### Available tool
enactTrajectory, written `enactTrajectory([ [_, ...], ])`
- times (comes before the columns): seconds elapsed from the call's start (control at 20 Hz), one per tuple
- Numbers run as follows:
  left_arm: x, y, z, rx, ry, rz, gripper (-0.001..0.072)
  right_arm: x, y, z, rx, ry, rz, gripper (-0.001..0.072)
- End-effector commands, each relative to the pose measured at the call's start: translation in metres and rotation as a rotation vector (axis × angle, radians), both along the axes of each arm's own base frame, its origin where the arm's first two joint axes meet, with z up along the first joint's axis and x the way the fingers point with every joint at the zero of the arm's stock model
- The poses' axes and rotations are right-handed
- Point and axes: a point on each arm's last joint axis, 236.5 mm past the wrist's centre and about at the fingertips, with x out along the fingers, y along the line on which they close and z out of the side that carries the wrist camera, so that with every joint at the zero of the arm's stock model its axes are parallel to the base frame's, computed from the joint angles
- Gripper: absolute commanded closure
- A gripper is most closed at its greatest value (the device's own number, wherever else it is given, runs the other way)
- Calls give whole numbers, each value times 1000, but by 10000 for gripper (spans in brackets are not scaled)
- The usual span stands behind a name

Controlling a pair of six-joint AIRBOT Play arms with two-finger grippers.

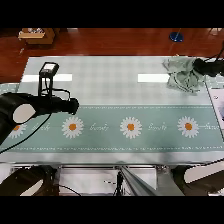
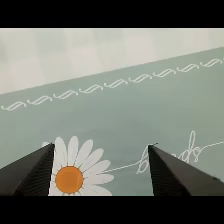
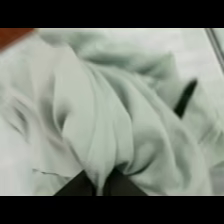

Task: Fold the shirts.

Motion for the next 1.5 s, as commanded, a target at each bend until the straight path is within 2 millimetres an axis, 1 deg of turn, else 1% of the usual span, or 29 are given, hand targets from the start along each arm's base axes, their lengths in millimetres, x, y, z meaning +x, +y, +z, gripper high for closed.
enactTrajectory([
  [0.0,9,-6,23,-30,-46,0,-3,6,8,98,-89,-175,68,696],
  [0.1,21,-12,60,-67,-123,-1,-3,-2,22,190,-162,-327,97,696],
  [0.15,28,-15,84,-90,-171,-1,-3,-12,33,242,-199,-416,105,696],
  [0.2,33,-18,109,-114,-221,-2,-3,-26,45,293,-236,-508,114,696],
  [0.25,37,-19,139,-141,-275,-2,-3,-43,58,340,-270,-596,121,696],
  [0.3,37,-19,167,-163,-321,-2,-3,-62,72,384,-300,-685,129,696],
  [0.35,34,-18,198,-182,-373,-8,-3,-85,87,428,-330,-772,139,696],
  [0.4,28,-15,226,-183,-423,-28,-2,-109,102,465,-355,-850,150,696],
  [0.5,9,-6,280,-197,-518,-51,-2,-158,122,524,-393,-981,157,696],
  [0.55,-3,0,305,-212,-566,-55,-2,-179,128,546,-403,-1031,153,697],
  [0.6,-15,6,327,-232,-609,-53,-2,-200,133,562,-418,-1073,148,697],
  [0.7,-43,20,365,-276,-702,-50,-2,-228,141,579,-439,-1114,148,696],
  [0.75,-56,26,379,-293,-741,-48,-2,-237,145,582,-443,-1123,151,697],
  [0.85,-79,38,395,-318,-796,-47,-3,-250,150,587,-438,-1133,154,696],
  [0.95,-97,47,401,-330,-820,-46,-2,-255,152,585,-447,-1119,161,697],
  [1.05,-108,52,397,-327,-805,-43,-2,-250,147,572,-475,-1056,164,696],
  [1.15,-112,54,386,-309,-760,-45,-2,-244,133,553,-522,-958,138,696],
  [1.25,-114,50,376,-304,-716,-58,-2,-239,121,536,-567,-877,122,696],
  [1.35,-115,46,375,-313,-707,-68,-2,-229,120,515,-548,-798,149,696],
  [1.4,-115,47,375,-313,-708,-68,-1,-221,125,497,-509,-743,186,697],
  [1.45,-115,47,375,-314,-708,-68,-2,-213,135,479,-450,-691,238,696],
])
